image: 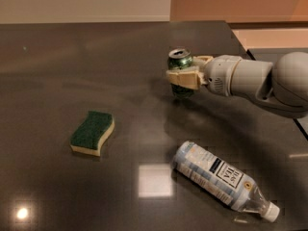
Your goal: Place green can upright
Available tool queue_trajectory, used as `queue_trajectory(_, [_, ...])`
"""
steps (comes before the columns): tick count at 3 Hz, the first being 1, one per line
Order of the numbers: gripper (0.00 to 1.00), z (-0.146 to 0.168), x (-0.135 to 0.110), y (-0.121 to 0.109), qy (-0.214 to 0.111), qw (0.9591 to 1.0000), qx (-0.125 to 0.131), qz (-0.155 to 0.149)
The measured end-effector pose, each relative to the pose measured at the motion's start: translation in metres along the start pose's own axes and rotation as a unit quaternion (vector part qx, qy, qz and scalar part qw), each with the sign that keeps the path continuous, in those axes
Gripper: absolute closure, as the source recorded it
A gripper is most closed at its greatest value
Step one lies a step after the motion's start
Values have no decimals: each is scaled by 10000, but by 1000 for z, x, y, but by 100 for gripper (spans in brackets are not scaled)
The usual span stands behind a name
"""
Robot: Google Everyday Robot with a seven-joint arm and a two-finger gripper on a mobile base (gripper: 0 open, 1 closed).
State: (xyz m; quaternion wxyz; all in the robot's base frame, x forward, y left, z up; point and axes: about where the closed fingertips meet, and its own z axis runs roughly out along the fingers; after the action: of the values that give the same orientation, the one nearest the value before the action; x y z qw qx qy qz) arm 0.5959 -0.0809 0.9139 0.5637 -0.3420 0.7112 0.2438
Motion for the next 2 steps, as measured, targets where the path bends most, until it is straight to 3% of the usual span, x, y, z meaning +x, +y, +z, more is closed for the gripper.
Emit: queue_trajectory(2, [100,-1,4,-11,-562,9978,-323,159])
